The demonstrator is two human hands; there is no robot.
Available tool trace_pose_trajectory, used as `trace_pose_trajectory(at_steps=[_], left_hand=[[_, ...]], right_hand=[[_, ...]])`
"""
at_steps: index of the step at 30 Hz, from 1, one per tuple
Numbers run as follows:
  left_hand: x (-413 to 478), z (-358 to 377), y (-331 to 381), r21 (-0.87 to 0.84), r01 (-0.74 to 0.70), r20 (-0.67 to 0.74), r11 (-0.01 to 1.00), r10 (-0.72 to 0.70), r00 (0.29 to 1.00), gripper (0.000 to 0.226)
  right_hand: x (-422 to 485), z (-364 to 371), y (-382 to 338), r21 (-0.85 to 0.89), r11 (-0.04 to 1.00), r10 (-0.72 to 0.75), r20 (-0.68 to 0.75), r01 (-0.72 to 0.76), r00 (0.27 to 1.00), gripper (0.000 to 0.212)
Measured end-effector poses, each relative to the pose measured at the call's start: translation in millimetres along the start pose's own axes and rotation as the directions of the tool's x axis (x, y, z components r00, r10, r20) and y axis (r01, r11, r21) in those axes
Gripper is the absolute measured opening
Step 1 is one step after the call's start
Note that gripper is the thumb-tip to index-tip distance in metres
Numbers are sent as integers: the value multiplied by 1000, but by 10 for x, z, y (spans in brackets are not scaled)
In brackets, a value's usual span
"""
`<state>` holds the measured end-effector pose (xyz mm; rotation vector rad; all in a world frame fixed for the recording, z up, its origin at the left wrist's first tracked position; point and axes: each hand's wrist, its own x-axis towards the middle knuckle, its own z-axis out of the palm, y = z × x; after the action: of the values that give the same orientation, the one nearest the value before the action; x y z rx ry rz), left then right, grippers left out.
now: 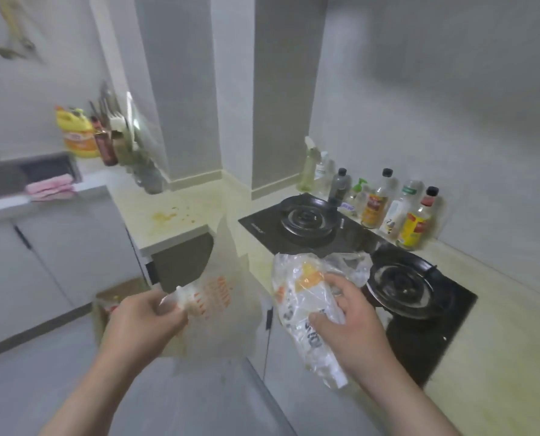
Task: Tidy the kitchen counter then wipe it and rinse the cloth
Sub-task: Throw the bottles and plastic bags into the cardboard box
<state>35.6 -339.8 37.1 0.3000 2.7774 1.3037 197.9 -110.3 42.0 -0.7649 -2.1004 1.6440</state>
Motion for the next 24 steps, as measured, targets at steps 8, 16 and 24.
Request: trace_pose_trajectory(at_steps=[8,16,24], left_hand=[[712,-1008,-1080,67,52,-131,996,-43,991,18],[1307,-1693,-1863,53,155,-166,987,-144,976,22],[1584,-2099,-2442,46,273,-254,961,-253,934,21]], right_hand=[[525,1809,-386,-42,999,-15,237,26,971,62],[854,3228,-670,-55,998,-13,368,36,930,60],[1121,4156,-827,-94,991,-35,495,94,868,57]])
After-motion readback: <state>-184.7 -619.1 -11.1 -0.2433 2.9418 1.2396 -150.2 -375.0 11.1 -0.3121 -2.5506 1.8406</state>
